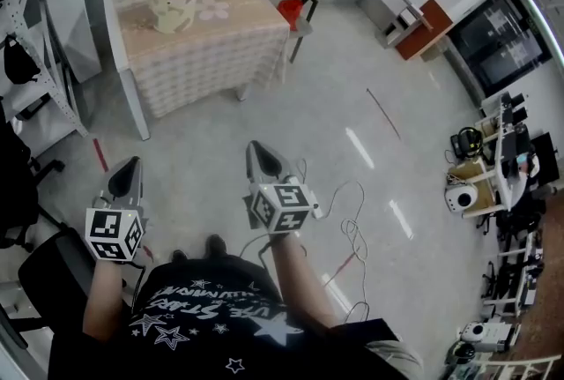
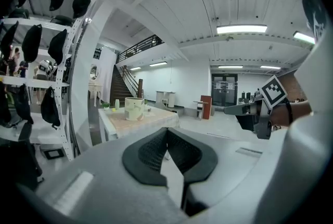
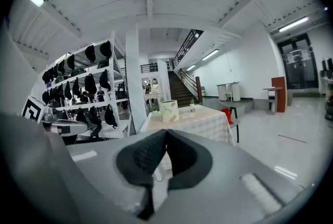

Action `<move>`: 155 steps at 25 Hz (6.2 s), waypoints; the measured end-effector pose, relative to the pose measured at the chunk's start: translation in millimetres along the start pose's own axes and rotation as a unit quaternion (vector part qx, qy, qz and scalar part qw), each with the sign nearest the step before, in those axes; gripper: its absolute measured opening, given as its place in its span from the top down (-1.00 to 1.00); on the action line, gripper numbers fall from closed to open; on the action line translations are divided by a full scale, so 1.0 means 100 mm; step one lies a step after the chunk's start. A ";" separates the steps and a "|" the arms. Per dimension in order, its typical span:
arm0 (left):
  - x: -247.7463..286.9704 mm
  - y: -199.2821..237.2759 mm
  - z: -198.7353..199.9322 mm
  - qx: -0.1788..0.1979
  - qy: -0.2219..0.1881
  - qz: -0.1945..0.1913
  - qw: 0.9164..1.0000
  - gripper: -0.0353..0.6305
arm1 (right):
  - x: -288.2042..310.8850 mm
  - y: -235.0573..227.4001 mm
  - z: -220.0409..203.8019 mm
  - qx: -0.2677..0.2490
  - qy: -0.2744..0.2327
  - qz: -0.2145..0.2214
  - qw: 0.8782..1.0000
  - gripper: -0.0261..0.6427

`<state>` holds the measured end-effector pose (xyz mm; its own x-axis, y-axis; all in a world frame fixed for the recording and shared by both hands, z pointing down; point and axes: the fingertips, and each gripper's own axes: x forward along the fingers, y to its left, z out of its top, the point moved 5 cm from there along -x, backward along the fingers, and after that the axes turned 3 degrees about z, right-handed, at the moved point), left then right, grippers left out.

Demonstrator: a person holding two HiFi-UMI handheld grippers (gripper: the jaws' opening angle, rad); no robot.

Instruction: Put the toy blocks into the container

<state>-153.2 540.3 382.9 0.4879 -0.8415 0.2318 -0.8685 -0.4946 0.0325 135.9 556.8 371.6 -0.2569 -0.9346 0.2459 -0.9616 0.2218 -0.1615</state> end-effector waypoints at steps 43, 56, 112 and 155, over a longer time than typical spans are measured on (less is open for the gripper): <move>2.24 0.66 0.28 0.004 0.053 0.122 0.991 0.86 | 2.98 -1.36 0.41 -0.016 0.094 0.147 0.985 -0.12; 2.76 0.71 0.40 -0.013 0.070 0.162 0.984 0.86 | 3.53 -1.73 0.48 -0.009 0.113 0.183 0.976 -0.12; 5.58 3.75 0.74 -0.083 0.105 0.252 0.958 0.86 | 8.05 -2.83 1.23 -0.021 0.186 0.043 0.981 -0.09; 5.37 3.61 0.80 -0.100 0.074 0.285 0.950 0.86 | 8.07 -2.20 1.89 -0.082 0.143 0.150 0.975 0.57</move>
<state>-197.9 -107.7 441.3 -0.0719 -0.9131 0.4013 -0.9945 0.0962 0.0405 158.1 -299.0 425.2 -0.5221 -0.7106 0.4716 -0.8360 0.5358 -0.1182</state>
